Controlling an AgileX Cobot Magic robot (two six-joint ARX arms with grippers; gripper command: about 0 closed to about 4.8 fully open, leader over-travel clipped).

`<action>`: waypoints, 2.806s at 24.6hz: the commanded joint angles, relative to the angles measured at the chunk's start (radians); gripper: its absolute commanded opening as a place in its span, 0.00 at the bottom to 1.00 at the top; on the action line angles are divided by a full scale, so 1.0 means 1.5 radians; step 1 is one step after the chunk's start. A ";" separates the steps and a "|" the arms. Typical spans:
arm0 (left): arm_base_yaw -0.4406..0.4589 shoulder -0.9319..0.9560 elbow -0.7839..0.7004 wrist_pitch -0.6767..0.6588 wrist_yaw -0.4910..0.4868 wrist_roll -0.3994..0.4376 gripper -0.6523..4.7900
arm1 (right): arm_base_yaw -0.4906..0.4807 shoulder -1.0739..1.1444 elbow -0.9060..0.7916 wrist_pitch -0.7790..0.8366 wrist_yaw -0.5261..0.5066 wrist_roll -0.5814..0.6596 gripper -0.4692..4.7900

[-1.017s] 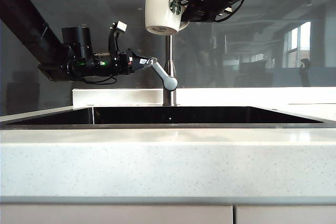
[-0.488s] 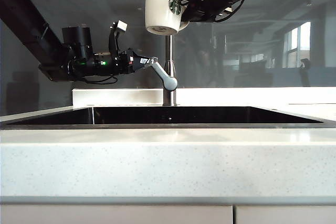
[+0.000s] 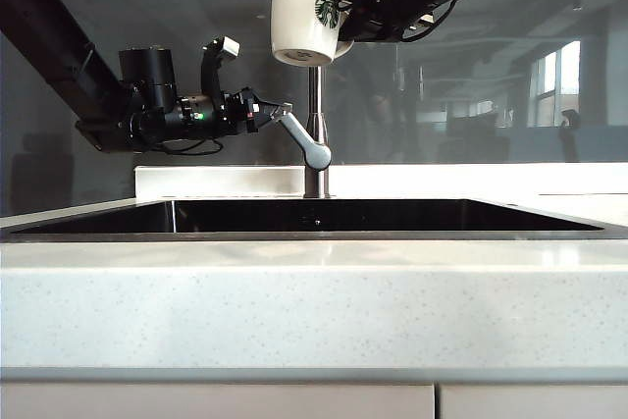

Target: Pick up the mug next to the sink, go to the faucet to get some water, pour the water into the sink, and finally put the mug back to its place.

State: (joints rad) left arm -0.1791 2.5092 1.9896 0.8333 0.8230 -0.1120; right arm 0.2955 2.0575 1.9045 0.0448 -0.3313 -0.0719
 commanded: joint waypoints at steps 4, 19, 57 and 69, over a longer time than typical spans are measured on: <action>0.001 -0.005 0.002 -0.005 -0.041 0.024 0.56 | 0.002 -0.012 0.011 0.043 -0.008 0.011 0.08; 0.000 -0.005 0.002 -0.044 -0.169 0.070 0.56 | 0.002 -0.012 0.011 0.043 -0.008 0.011 0.08; 0.095 -0.030 0.003 -0.036 0.098 -0.089 0.58 | 0.039 -0.021 0.011 -0.187 0.447 -0.724 0.08; 0.109 -0.030 0.003 -0.031 0.128 -0.134 0.58 | 0.079 -0.079 0.010 -0.230 0.444 -0.834 0.08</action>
State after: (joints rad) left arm -0.0196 2.4733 1.9900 0.7731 1.0077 -0.2958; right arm 0.4118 1.9636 1.9022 -0.3248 0.3313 -1.3155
